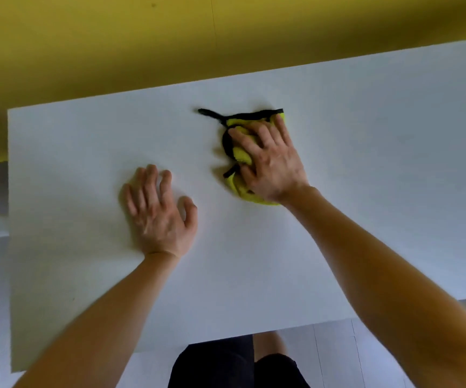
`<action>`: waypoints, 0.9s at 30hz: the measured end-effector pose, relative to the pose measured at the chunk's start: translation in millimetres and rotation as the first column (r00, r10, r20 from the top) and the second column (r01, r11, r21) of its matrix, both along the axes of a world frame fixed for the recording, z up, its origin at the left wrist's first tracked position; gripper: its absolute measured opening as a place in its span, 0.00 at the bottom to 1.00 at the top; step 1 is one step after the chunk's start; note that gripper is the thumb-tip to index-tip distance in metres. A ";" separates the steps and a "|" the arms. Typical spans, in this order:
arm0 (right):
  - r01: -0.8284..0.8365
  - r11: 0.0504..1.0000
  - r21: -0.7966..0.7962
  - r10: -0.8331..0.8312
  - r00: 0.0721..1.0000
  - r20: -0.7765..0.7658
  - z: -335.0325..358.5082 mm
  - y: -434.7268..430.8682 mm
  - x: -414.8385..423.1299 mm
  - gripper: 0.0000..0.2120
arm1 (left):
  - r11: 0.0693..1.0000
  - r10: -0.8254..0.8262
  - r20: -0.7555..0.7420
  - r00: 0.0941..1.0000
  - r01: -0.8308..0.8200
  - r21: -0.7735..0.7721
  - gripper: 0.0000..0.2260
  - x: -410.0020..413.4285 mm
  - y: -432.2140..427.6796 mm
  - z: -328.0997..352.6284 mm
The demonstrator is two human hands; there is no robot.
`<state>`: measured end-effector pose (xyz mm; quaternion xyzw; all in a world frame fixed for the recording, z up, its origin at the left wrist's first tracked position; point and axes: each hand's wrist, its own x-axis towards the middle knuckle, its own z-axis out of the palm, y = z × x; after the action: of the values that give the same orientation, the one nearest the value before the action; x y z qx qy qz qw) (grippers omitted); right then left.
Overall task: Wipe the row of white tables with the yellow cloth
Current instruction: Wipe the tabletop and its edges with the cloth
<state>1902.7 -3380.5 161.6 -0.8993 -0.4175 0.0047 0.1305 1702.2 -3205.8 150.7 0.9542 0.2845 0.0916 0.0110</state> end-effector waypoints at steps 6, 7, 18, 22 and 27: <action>0.380 0.921 -0.085 -0.384 0.922 -0.044 -1.9 -99.1 50.0 0.34 | 1.000 0.008 -0.076 0.997 -0.010 -0.026 0.30 1.5 -2.5 12.3; 0.414 0.905 -0.096 -0.419 0.907 -0.044 -1.0 -87.7 42.1 0.34 | 0.999 0.006 -0.091 0.996 -0.011 -0.050 0.31 1.6 -1.4 18.1; -0.202 0.979 -0.030 0.196 0.970 -0.147 8.2 143.8 -182.0 0.31 | 0.948 -0.190 -0.641 0.744 -0.031 -0.316 0.73 -92.0 112.3 87.4; -0.153 0.988 -0.003 0.152 0.984 -0.098 0.6 105.0 -124.9 0.30 | 0.962 -0.205 -0.725 0.658 -0.002 -0.274 0.76 -90.9 104.3 91.0; 0.366 0.927 -0.075 -0.372 0.923 -0.094 -0.5 37.3 -8.7 0.29 | 0.965 -0.224 -0.731 0.645 0.043 -0.258 0.75 -93.1 106.6 94.3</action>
<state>1894.0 -3343.2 161.2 -0.9635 -0.2327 0.0397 0.1260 1609.1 -3099.3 245.0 0.9169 0.2001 -0.3454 0.0027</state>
